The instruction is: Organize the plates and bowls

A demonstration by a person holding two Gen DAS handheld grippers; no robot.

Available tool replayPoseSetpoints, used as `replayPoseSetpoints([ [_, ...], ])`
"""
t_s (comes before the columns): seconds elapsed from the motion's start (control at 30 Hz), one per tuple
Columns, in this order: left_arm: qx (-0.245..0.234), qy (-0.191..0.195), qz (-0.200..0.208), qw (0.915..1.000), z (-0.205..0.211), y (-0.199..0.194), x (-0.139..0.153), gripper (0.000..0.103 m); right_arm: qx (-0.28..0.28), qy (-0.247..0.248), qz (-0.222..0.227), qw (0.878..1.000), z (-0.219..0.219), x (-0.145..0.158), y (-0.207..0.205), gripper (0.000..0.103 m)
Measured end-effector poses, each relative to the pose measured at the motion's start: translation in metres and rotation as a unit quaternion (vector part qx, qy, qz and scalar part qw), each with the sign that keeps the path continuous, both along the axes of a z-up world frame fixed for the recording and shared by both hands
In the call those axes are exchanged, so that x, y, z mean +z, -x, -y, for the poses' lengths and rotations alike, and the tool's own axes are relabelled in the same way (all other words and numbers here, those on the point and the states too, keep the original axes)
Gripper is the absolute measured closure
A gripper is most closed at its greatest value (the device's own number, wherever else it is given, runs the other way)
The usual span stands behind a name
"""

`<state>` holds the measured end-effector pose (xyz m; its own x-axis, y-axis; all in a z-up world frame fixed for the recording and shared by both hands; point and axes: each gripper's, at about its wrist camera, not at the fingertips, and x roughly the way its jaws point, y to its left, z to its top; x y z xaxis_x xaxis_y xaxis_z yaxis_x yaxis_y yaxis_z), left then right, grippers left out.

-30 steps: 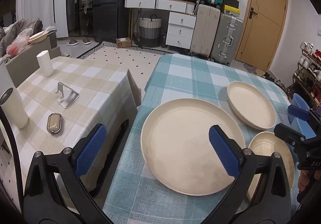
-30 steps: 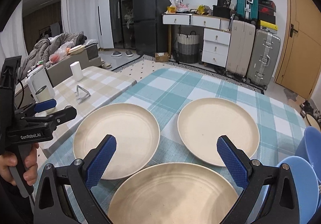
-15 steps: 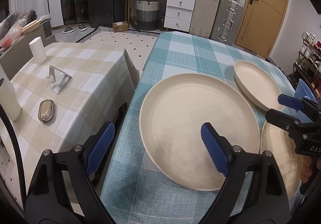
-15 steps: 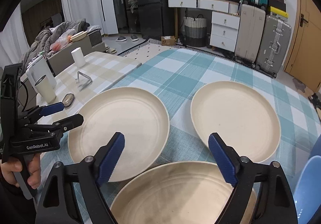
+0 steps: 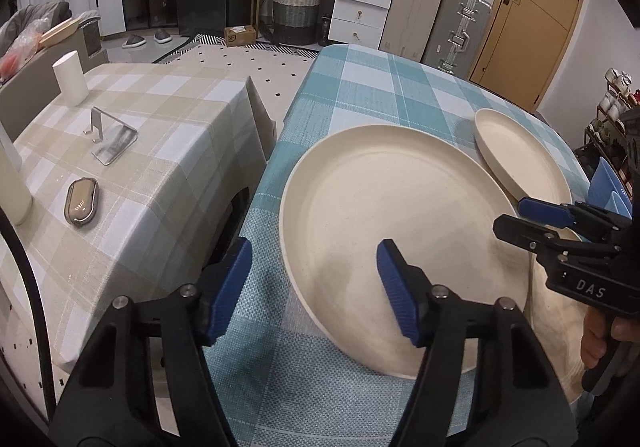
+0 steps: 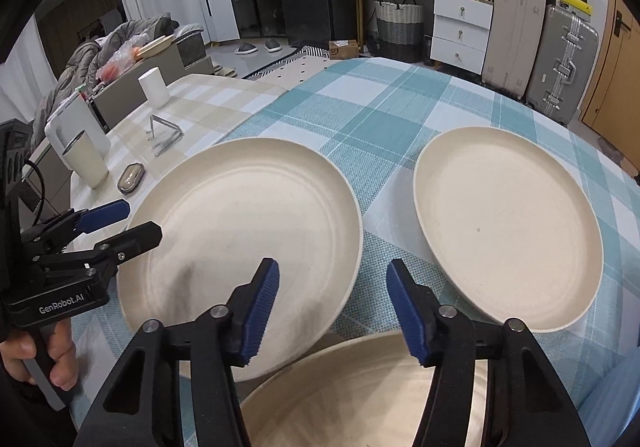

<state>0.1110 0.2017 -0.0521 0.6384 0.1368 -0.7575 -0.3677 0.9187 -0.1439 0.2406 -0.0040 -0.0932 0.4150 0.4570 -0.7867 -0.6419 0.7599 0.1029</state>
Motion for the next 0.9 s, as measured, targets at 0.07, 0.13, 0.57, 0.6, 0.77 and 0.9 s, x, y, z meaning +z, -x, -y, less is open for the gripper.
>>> replayPoseSetpoints([
  [0.07,0.001,0.003,-0.001,1.0000,-0.0020,0.0003,-0.0010,0.049,-0.002,0.001,-0.004,1.000,-0.0022,-0.0021,-0.0019,0.052],
  [0.13,0.002,0.009,-0.002,1.0000,-0.0039,0.0013,-0.0022,0.055,-0.003,0.006,-0.002,1.000,-0.0048,-0.0029,-0.0023,0.054],
  [0.57,0.006,0.001,-0.008,1.0000,0.0007,0.0010,-0.0056,0.076,-0.013,0.021,0.013,1.000,-0.0088,-0.0027,-0.0001,0.082],
  [0.6,0.006,-0.001,-0.008,0.9999,0.0014,0.0006,-0.0056,0.076,-0.014,0.022,0.015,1.000,-0.0086,-0.0027,0.0006,0.082],
  [0.77,0.006,-0.005,-0.004,1.0000,0.0026,0.0023,-0.0022,0.076,-0.014,0.031,0.031,0.999,-0.0094,-0.0021,0.0052,0.082],
  [0.9,0.005,-0.003,0.003,1.0000,0.0030,0.0050,0.0023,0.076,-0.016,0.030,0.034,0.999,-0.0081,-0.0002,0.0060,0.082],
])
